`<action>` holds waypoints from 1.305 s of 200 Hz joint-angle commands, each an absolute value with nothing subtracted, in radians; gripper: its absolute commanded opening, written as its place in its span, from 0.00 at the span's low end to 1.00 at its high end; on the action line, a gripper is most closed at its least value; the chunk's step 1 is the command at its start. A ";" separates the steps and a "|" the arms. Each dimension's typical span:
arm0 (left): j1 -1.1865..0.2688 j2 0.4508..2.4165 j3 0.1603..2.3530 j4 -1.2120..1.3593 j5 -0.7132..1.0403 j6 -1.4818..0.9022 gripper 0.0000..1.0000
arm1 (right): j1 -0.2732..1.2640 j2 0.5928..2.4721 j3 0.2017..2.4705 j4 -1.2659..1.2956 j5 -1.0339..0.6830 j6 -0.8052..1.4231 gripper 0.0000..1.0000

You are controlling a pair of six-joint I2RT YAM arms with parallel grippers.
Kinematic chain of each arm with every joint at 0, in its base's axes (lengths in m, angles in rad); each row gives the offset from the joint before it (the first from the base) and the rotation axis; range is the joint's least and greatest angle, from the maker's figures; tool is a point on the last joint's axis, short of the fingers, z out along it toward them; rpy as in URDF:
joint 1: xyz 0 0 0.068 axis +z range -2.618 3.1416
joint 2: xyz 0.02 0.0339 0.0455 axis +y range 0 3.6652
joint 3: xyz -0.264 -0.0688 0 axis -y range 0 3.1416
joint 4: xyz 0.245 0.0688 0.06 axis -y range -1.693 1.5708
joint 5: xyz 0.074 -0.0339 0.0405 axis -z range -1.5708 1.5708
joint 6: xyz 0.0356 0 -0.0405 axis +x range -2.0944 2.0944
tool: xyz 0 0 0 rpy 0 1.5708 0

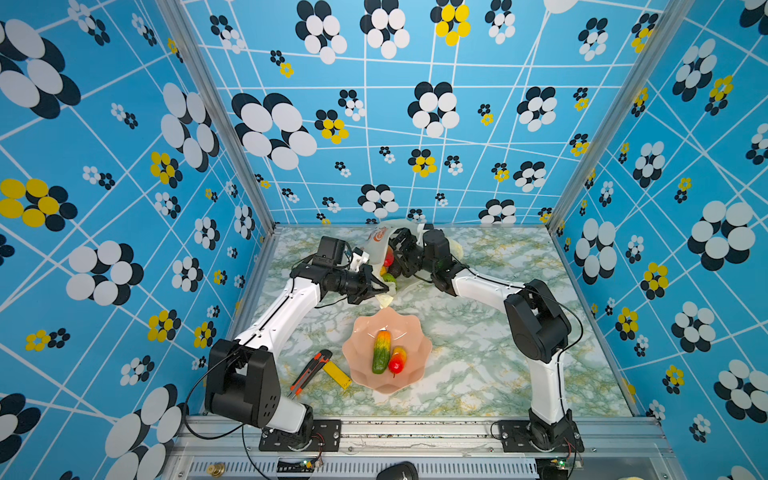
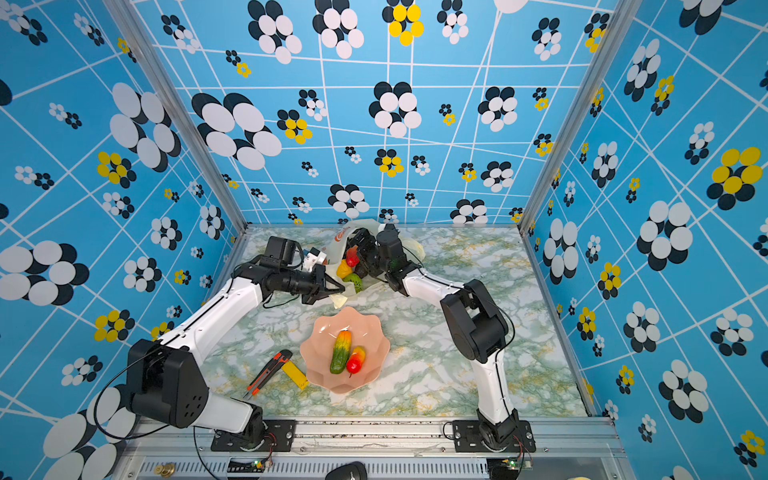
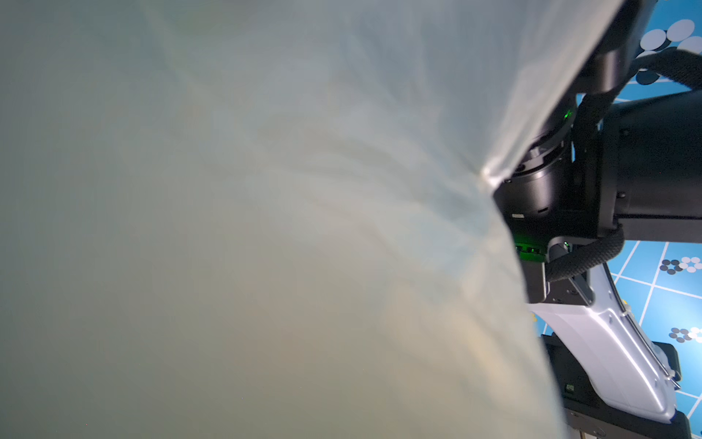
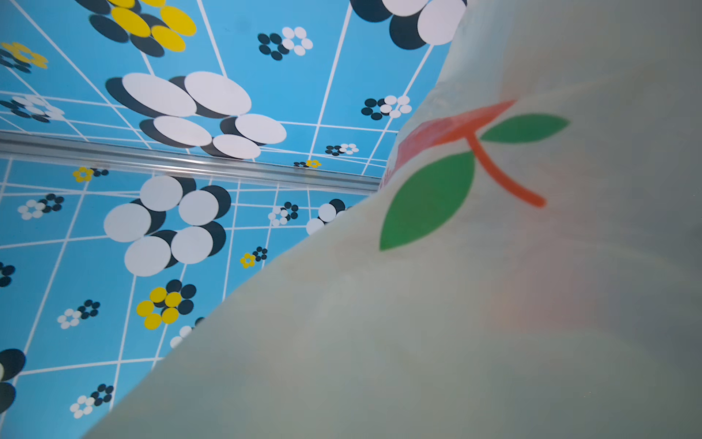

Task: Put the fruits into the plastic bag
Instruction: 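Lower the elongated fruit into the bag and open the right gripper, then withdraw the right gripper from the bag and move it over the bowl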

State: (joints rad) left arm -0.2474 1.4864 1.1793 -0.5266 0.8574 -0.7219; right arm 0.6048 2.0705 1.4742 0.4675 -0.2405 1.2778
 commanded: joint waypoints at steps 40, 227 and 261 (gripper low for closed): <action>-0.217 1.508 1.201 -0.526 0.884 -0.707 0.00 | 0.600 1.876 1.398 0.295 -0.349 1.035 0.99; -0.210 1.467 1.146 -0.505 0.849 -0.729 0.00 | 0.815 1.310 1.047 -0.389 -0.083 0.274 0.99; -0.224 1.465 1.140 -0.495 0.840 -0.742 0.00 | 0.896 1.367 1.033 -0.504 -0.178 0.308 0.99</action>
State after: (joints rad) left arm -0.2161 1.4910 1.1519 -0.5167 0.8555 -0.7269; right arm 0.8318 1.3312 1.0531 -0.3927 -0.0788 0.2741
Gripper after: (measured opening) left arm 0.041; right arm 0.995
